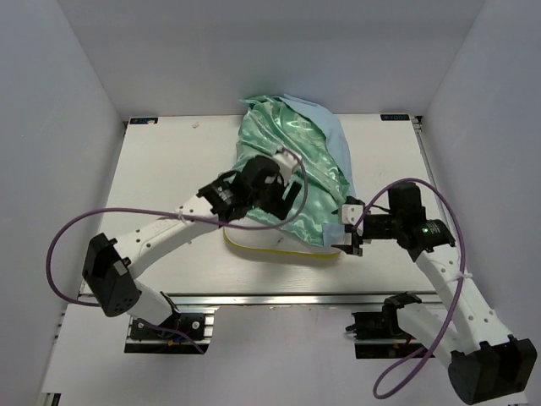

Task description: Put the pillow into the pillowcase

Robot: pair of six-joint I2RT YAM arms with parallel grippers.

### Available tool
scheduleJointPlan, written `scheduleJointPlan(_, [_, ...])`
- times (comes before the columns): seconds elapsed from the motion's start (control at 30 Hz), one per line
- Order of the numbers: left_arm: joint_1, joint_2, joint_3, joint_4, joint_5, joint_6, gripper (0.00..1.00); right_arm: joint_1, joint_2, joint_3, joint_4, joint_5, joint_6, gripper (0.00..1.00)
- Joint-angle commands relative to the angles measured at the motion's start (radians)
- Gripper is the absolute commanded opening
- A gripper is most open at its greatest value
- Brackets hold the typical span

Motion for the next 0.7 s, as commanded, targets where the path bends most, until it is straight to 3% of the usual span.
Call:
scheduleJointPlan(0.0, [-0.067,-0.067,-0.162,0.056,-0.185,0.187,0.84,0.11,0.005,0.023,0.104,0.089,0.04,0.89])
scheduleJointPlan(0.2, [-0.094,-0.056,-0.261,0.18,-0.256,0.393,0.88,0.167,0.004,0.028,0.076,0.094,0.112,0.89])
scheduleJointPlan(0.43, [-0.091,0.06,-0.214,0.222,-0.243,0.571,0.89,0.201,-0.045,-0.016,0.066,0.14,0.131,0.89])
scheduleJointPlan(0.5, [-0.089,0.079,-0.181,0.196,-0.266,0.537,0.89,0.212,-0.058,-0.054,0.19,0.228,0.257,0.89])
scheduleJointPlan(0.6, [-0.087,0.013,-0.146,0.131,-0.307,0.384,0.89,0.229,-0.039,-0.073,0.276,0.293,0.269,0.9])
scheduleJointPlan(0.67, [-0.087,-0.057,-0.164,0.079,-0.341,0.202,0.89,0.256,-0.012,-0.062,0.293,0.3,0.273,0.9])
